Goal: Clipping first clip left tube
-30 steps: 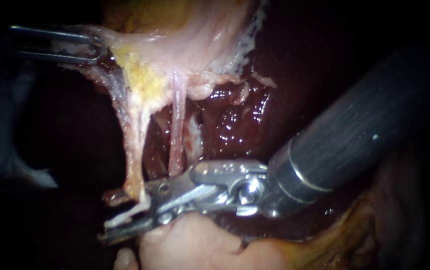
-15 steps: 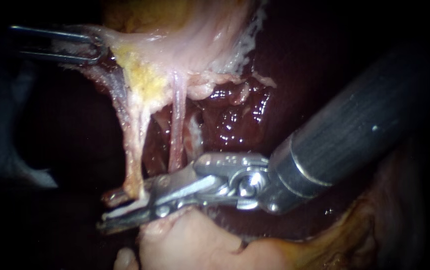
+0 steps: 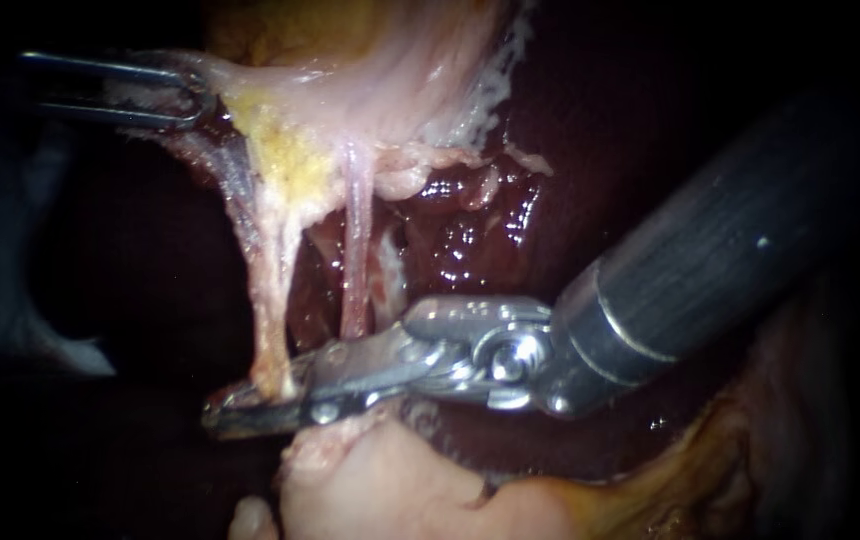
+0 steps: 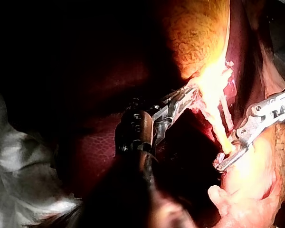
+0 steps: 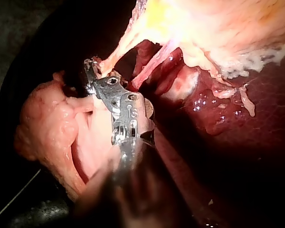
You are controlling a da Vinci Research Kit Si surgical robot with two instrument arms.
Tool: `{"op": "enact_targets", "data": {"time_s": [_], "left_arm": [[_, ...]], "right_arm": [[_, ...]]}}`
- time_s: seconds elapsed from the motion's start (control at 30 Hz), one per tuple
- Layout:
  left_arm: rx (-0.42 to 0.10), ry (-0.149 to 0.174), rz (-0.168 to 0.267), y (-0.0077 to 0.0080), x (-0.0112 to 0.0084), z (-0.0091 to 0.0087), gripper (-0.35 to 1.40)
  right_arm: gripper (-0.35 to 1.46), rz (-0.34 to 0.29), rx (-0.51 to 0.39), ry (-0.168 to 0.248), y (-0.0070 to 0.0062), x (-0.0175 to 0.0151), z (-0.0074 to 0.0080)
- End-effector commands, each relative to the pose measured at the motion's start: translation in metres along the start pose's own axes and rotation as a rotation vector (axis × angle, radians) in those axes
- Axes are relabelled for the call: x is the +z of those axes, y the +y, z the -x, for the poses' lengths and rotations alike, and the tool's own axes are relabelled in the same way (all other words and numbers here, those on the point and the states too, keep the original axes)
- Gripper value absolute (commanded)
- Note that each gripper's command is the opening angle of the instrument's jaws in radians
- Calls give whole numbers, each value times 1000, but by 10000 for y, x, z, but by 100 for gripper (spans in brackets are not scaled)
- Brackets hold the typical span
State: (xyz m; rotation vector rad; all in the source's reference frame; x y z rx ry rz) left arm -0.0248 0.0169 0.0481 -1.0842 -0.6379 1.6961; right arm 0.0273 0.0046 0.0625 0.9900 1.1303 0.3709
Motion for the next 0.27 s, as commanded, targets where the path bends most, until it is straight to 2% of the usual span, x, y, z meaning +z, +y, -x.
{"op": "enact_targets", "data": {"time_s": [0.03, 0.27], "left_arm": [[0, 0, 0, 0, 0, 0, -35], [0, 0, 0, 0, 0, 0, -35]], "right_arm": [[-35, 1, 0, -1, 0, 0, 0], [-35, 1, 5, -1, 1, 0, 1]]}}
